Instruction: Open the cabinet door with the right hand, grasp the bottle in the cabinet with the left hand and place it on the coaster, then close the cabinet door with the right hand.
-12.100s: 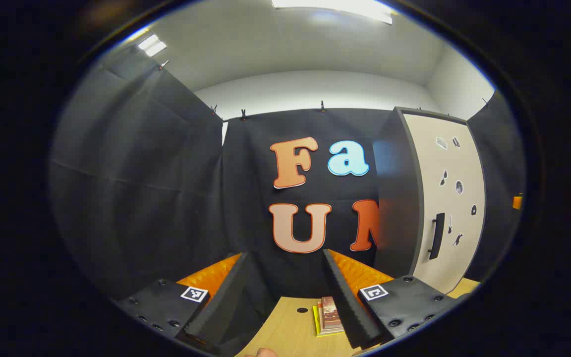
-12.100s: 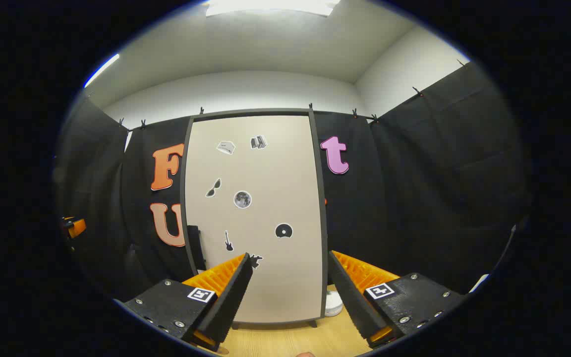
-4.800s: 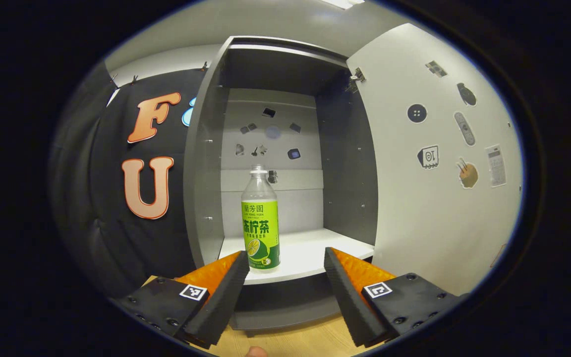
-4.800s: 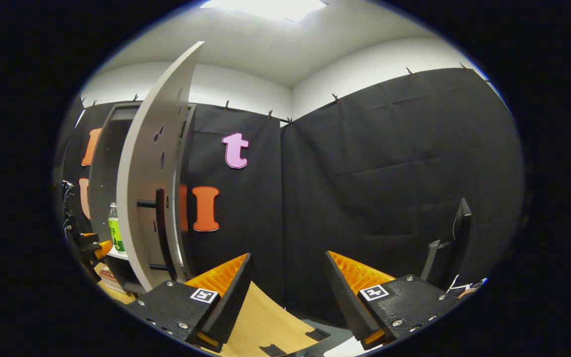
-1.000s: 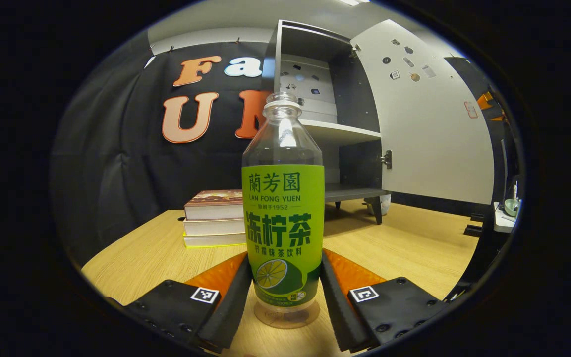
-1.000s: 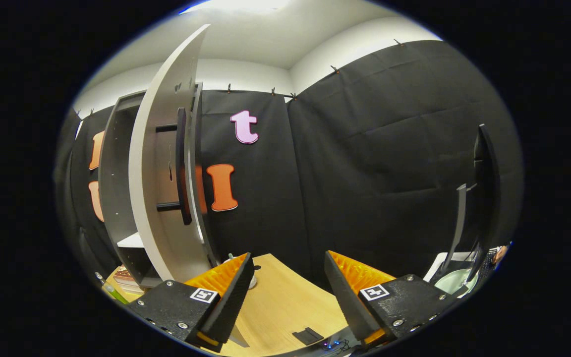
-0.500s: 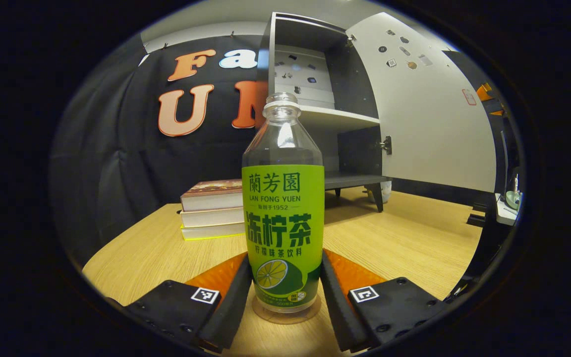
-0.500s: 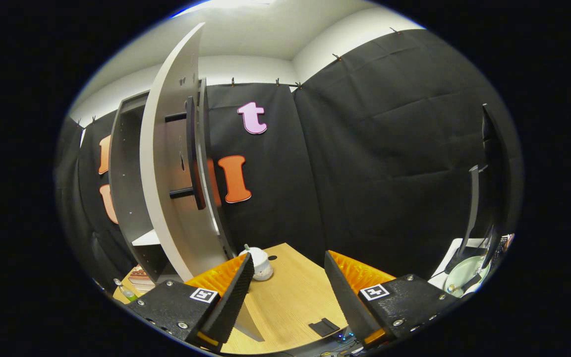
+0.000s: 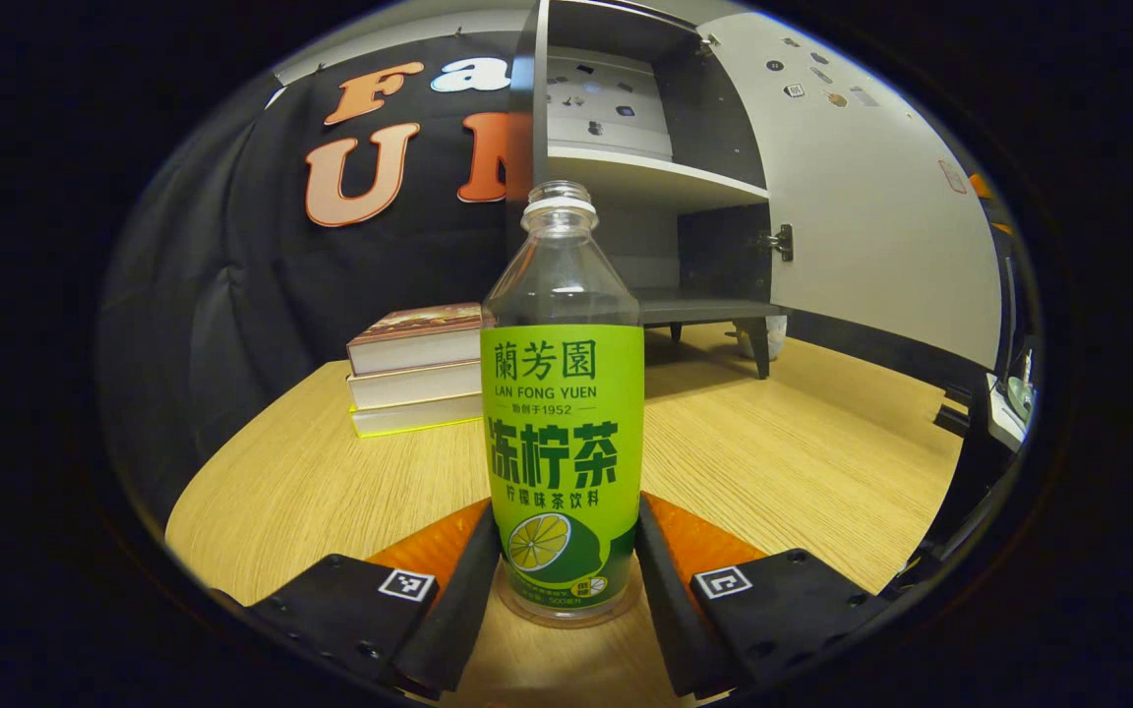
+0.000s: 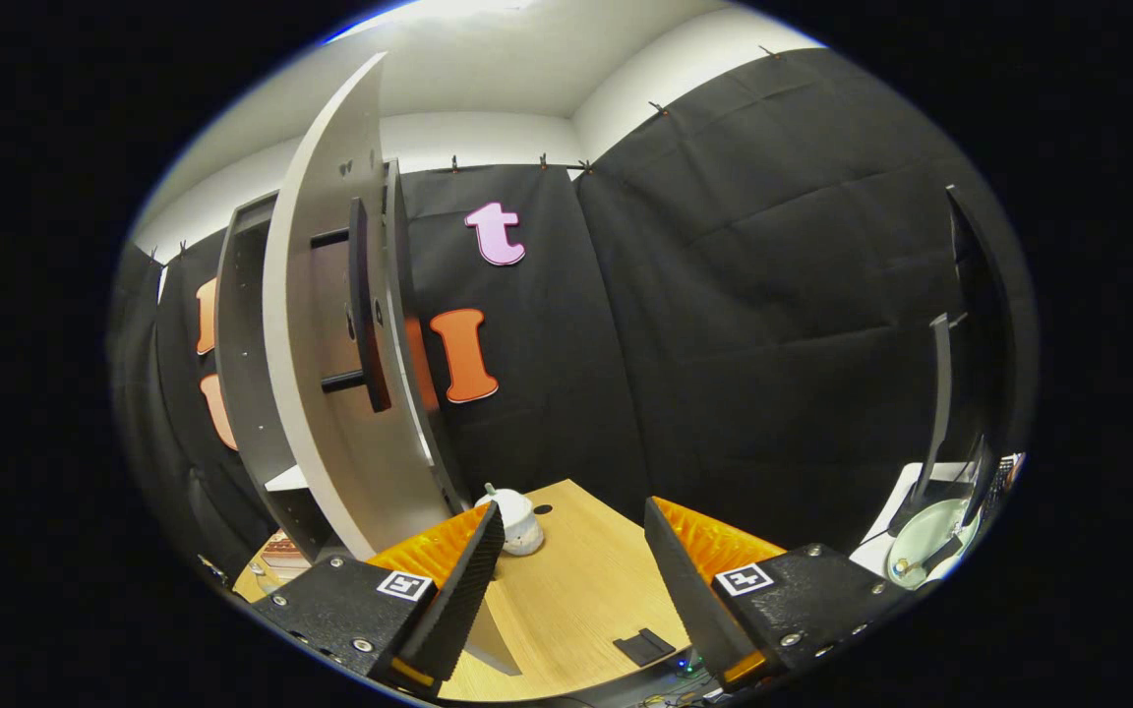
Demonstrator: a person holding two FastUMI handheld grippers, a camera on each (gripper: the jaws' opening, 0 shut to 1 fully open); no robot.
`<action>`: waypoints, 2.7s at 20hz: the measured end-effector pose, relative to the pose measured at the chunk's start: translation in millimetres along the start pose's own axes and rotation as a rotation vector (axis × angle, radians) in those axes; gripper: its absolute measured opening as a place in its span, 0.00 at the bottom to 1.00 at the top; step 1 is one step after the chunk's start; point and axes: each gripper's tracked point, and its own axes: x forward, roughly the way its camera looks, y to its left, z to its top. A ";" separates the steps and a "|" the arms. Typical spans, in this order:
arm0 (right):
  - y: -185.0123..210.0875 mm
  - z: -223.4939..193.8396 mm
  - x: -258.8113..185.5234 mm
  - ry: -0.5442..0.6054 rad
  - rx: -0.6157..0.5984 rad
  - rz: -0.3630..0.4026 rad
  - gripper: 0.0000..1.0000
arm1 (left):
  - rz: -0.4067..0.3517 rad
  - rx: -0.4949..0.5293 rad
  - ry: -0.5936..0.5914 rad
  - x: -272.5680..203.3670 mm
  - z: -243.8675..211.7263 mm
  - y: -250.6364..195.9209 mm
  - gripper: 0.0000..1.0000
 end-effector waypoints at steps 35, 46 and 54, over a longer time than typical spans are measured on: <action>-8.0 -27.9 -6.3 0.034 -0.002 0.023 0.93 | 0.001 0.041 0.147 -49.8 -32.1 -5.6 0.95; -40.6 -125.0 29.4 0.229 -0.019 -0.048 0.94 | 0.021 0.048 0.128 -62.8 -24.2 -2.5 0.95; -31.1 -148.7 39.8 0.295 0.038 -0.023 0.95 | -0.007 0.023 0.116 -37.4 -0.8 -2.6 0.84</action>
